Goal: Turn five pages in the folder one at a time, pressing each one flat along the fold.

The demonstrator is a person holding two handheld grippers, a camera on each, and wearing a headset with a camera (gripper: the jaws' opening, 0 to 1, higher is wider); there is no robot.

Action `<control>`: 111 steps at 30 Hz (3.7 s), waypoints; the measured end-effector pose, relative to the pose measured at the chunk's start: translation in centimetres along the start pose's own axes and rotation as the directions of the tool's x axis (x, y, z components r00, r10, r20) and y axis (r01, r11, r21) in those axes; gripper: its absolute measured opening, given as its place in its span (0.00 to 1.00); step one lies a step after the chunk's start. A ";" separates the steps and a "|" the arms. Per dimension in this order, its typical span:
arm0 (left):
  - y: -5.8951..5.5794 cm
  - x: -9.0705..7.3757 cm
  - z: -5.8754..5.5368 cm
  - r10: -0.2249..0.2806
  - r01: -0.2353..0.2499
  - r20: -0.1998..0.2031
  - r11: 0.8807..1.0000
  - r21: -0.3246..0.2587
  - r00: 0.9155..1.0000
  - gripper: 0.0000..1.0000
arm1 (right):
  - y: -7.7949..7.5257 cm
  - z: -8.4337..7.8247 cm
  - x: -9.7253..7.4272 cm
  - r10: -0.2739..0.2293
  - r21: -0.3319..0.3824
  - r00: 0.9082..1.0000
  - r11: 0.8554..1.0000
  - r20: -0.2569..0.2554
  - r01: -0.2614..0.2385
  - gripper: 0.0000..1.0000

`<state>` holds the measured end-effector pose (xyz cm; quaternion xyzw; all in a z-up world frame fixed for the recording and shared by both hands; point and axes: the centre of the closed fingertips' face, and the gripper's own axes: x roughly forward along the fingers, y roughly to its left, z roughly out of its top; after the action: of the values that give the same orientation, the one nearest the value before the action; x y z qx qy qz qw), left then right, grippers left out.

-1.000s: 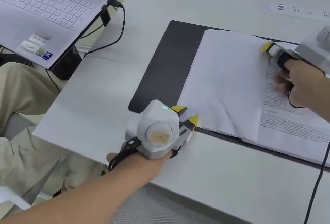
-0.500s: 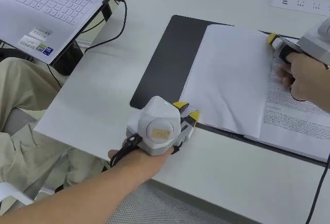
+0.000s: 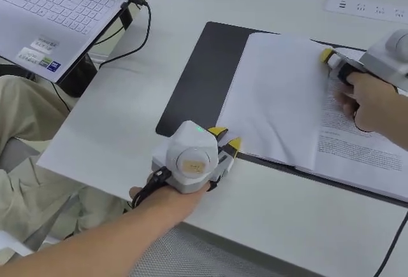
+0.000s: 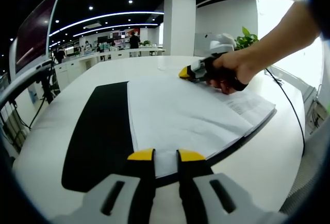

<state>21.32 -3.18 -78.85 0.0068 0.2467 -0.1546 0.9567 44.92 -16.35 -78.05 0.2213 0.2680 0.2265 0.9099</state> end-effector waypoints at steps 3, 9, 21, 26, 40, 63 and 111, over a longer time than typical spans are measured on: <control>0.0 0.0 0.0 0.000 0.000 0.001 1.000 -0.001 1.000 0.15 | 0.2 -0.4 -0.5 0.006 -0.001 1.000 1.000 -0.002 -0.006 0.00; 0.0 0.0 0.0 0.001 0.000 0.004 1.000 -0.002 1.000 0.15 | 0.8 -1.0 -1.7 0.021 0.000 1.000 1.000 -0.007 -0.021 0.00; -0.1 0.1 -0.1 0.003 -0.003 0.004 1.000 -0.002 1.000 0.16 | 3.3 -3.4 -6.2 0.044 -0.023 0.999 0.999 -0.009 -0.044 0.00; -0.2 0.0 -0.1 0.001 -0.001 0.001 1.000 0.007 1.000 0.17 | 4.2 -4.2 -7.6 0.050 -0.034 0.999 0.998 -0.017 -0.051 0.00; -0.2 0.1 -0.1 -0.003 0.003 0.009 1.000 0.022 1.000 0.17 | 4.7 -6.3 -10.7 0.056 -0.065 0.998 0.996 -0.038 -0.058 0.00; -0.3 -0.2 0.0 0.000 0.000 0.017 1.000 0.018 1.000 0.17 | 5.7 -11.5 -15.5 0.062 -0.119 0.994 0.990 -0.094 -0.073 0.00; -2.1 -1.1 1.2 -0.057 0.031 -0.153 0.985 -0.167 0.987 0.24 | 9.9 -12.0 -25.6 0.031 -0.003 0.997 0.999 -0.069 -0.032 0.00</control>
<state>20.35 -4.92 -77.10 -0.0654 0.3332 -0.1541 0.9279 15.62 -18.61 -72.03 0.2157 0.2954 0.2489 0.8968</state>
